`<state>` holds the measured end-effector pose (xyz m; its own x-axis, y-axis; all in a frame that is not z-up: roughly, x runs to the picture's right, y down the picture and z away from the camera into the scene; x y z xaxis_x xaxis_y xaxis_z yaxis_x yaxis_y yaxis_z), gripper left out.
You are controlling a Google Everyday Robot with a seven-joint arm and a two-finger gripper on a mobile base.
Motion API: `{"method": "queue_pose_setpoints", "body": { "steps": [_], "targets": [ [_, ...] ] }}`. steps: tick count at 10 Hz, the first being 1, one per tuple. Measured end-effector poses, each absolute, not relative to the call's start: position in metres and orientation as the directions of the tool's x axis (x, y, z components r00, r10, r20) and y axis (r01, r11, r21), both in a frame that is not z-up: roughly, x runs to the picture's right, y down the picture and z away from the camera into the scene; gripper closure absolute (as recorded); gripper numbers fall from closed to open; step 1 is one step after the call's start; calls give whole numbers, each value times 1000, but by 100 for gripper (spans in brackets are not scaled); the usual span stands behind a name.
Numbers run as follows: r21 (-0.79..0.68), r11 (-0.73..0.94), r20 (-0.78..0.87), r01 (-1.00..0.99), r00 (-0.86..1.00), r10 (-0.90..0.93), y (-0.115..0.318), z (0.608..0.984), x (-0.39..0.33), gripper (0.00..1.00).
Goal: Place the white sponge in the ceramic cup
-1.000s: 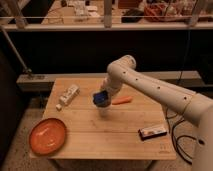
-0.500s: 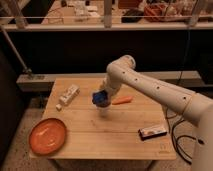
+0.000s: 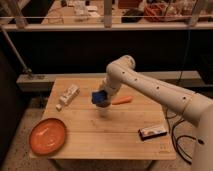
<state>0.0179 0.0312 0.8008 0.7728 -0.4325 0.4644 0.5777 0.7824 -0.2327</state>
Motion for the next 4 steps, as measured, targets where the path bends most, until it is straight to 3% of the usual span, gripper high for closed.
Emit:
{"method": "queue_pose_setpoints", "body": {
  "steps": [4],
  "targets": [
    [-232,783,466,577,773,-431,31,799,16,33]
  ]
}}
